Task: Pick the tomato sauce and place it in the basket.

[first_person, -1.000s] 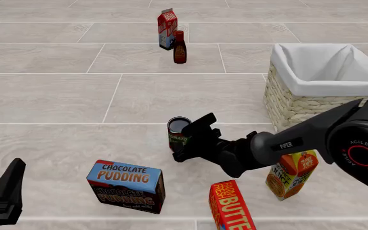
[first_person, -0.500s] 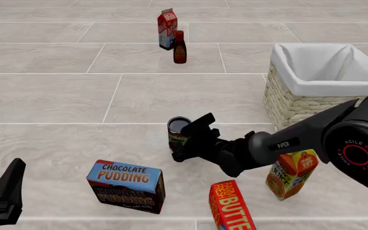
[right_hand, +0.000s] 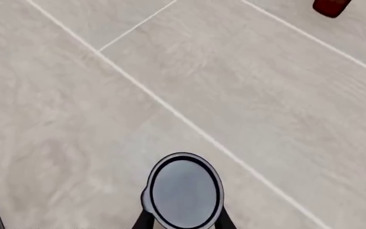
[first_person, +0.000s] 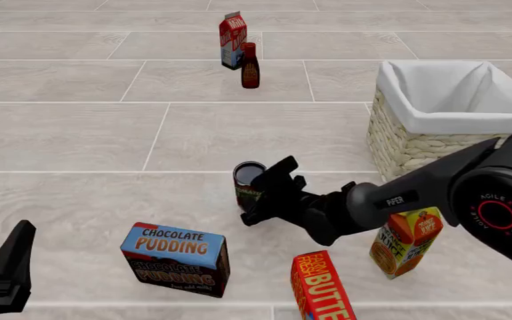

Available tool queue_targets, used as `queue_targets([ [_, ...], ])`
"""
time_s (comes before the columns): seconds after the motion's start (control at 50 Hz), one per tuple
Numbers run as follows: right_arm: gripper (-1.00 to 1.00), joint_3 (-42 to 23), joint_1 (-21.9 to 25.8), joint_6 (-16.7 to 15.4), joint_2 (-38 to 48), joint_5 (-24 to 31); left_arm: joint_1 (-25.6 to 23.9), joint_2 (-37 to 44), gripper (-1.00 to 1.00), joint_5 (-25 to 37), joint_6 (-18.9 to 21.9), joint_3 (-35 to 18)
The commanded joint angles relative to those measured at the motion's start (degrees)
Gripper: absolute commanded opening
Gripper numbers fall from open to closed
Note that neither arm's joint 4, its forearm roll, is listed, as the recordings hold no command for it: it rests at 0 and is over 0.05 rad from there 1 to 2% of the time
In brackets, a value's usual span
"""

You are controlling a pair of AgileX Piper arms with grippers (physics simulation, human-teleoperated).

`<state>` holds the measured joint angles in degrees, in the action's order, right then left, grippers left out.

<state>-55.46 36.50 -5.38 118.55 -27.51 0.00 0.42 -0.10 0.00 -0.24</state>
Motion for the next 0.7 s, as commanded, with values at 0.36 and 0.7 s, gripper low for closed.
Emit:
queue_targets([
  [0.36,-1.00,2.3,-0.5,-1.6,-5.4,0.7,0.0,0.0,1.00,0.0,0.0,0.0],
  [0.7,-1.00,4.8,-1.8,-4.0,-14.0,3.4,0.0,0.0,1.00,0.0,0.0,0.0],
])
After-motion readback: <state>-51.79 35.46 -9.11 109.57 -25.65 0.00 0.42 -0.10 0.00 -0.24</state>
